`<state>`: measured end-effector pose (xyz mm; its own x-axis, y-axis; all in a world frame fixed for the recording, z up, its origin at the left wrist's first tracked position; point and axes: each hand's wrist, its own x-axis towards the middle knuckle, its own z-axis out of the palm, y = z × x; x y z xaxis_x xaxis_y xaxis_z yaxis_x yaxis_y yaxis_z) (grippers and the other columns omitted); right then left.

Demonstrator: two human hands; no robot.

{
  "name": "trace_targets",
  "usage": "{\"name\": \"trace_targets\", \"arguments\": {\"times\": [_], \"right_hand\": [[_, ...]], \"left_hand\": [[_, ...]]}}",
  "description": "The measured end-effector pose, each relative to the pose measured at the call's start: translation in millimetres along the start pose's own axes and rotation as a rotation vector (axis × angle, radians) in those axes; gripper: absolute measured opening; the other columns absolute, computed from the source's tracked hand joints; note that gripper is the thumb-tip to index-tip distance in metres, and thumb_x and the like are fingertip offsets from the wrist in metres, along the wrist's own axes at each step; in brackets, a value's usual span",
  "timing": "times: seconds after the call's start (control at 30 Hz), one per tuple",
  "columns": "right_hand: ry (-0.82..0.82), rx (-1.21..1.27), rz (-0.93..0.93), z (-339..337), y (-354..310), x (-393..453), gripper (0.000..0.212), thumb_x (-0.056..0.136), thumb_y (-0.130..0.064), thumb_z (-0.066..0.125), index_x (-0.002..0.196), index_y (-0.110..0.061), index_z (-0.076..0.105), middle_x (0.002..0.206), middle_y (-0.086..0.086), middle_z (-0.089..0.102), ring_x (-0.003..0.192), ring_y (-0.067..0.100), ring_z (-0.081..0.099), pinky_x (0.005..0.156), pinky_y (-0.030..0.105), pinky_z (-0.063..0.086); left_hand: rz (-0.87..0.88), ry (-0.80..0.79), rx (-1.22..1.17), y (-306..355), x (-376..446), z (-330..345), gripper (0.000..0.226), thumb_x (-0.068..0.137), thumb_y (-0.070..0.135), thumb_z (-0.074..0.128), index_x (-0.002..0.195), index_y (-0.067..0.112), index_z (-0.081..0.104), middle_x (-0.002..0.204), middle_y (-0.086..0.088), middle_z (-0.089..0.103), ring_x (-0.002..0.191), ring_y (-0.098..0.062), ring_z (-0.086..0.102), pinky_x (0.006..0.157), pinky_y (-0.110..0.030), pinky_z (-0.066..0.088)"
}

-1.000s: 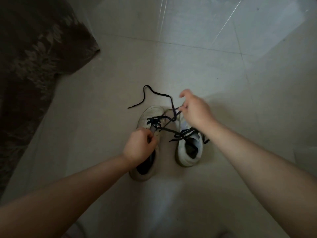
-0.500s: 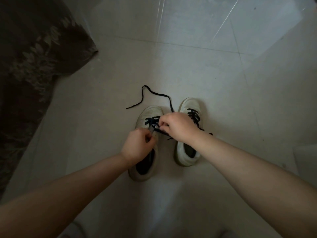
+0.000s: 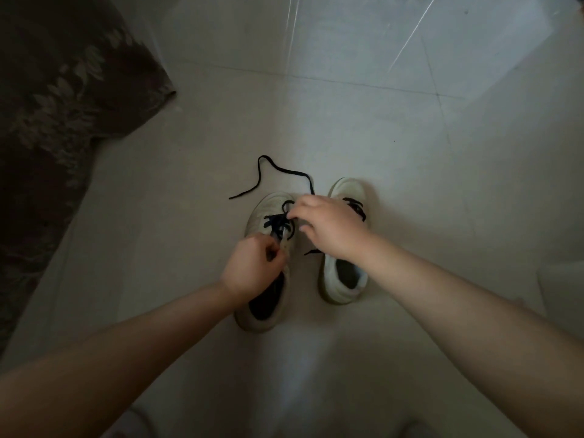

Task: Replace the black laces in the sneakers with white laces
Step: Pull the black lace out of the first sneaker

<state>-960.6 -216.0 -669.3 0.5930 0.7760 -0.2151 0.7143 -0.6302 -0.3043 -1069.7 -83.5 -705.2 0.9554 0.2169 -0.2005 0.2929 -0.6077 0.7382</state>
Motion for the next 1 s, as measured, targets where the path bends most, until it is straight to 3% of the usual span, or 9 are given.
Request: {"name": "trace_targets", "arguments": {"times": [0.17,0.23,0.33,0.5,0.63,0.73,0.83,1.0], "right_hand": [[-0.031,-0.128,-0.032,11.1,-13.1,9.7,0.022,0.087,-0.012,0.057,0.109,-0.013,0.059,0.117,0.006,0.050,0.106,0.027,0.050,0.074,0.030,0.028],[0.019,-0.136,-0.083,13.3,-10.9,7.3,0.008,0.082,-0.011,0.064,0.090,-0.009,0.062,0.107,0.009,0.054,0.099,0.030,0.053,0.073,0.031,0.030],[0.047,-0.125,-0.104,15.1,-2.4,-0.7,0.011,0.077,-0.009,0.070,0.075,-0.008,0.060,0.103,0.012,0.056,0.097,0.033,0.055,0.075,0.036,0.038],[0.050,-0.181,-0.084,9.2,4.0,-6.4,0.007,0.079,-0.008,0.068,0.082,-0.008,0.061,0.112,0.011,0.056,0.102,0.031,0.053,0.080,0.038,0.038],[0.159,-0.232,0.161,-15.6,36.8,-12.4,0.009,0.085,-0.009,0.058,0.092,-0.007,0.063,0.116,0.010,0.053,0.107,0.031,0.050,0.087,0.038,0.032],[0.252,-0.230,0.285,-30.7,54.9,-23.1,0.008,0.086,-0.010,0.057,0.091,-0.009,0.062,0.113,0.008,0.054,0.105,0.030,0.049,0.085,0.036,0.031],[0.272,-0.290,0.345,-29.4,58.8,-21.8,0.011,0.085,-0.011,0.055,0.093,-0.009,0.063,0.109,0.008,0.056,0.102,0.031,0.050,0.082,0.037,0.031],[0.238,-0.310,0.465,-27.8,57.9,-10.1,0.014,0.089,-0.010,0.050,0.100,-0.009,0.058,0.106,0.009,0.058,0.102,0.031,0.051,0.081,0.036,0.033]], "left_hand": [[0.002,0.005,0.013,0.7,-0.3,-1.6,0.018,0.082,0.012,0.063,0.066,0.003,0.061,0.064,-0.004,0.051,0.060,-0.017,0.046,0.054,-0.025,0.024],[-0.004,-0.001,0.014,0.4,-0.1,-2.3,0.019,0.082,0.012,0.063,0.065,0.005,0.060,0.063,-0.004,0.051,0.060,-0.018,0.046,0.054,-0.026,0.024],[-0.014,-0.017,0.009,-0.1,0.3,-3.4,0.020,0.083,0.012,0.062,0.064,0.011,0.057,0.063,-0.004,0.052,0.059,-0.017,0.047,0.053,-0.025,0.024],[-0.019,-0.022,0.021,-3.0,2.5,-0.6,0.017,0.083,0.012,0.061,0.067,0.006,0.061,0.065,-0.004,0.053,0.059,-0.016,0.046,0.052,-0.023,0.024],[-0.025,-0.038,0.008,-7.3,3.2,0.6,0.021,0.084,0.017,0.060,0.064,0.011,0.057,0.060,0.003,0.048,0.052,-0.004,0.042,0.047,-0.018,0.027],[-0.032,-0.046,0.010,-8.4,4.3,1.5,0.023,0.083,0.017,0.061,0.062,0.013,0.054,0.058,0.006,0.045,0.050,-0.004,0.041,0.047,-0.018,0.024],[-0.037,-0.048,0.018,-7.8,4.3,2.1,0.022,0.083,0.018,0.061,0.062,0.015,0.053,0.061,0.002,0.048,0.055,-0.010,0.044,0.051,-0.022,0.028],[-0.035,-0.051,0.019,-4.5,3.1,-1.4,0.020,0.083,0.019,0.061,0.065,0.013,0.056,0.064,0.001,0.050,0.054,-0.008,0.043,0.055,-0.025,0.031]]}}
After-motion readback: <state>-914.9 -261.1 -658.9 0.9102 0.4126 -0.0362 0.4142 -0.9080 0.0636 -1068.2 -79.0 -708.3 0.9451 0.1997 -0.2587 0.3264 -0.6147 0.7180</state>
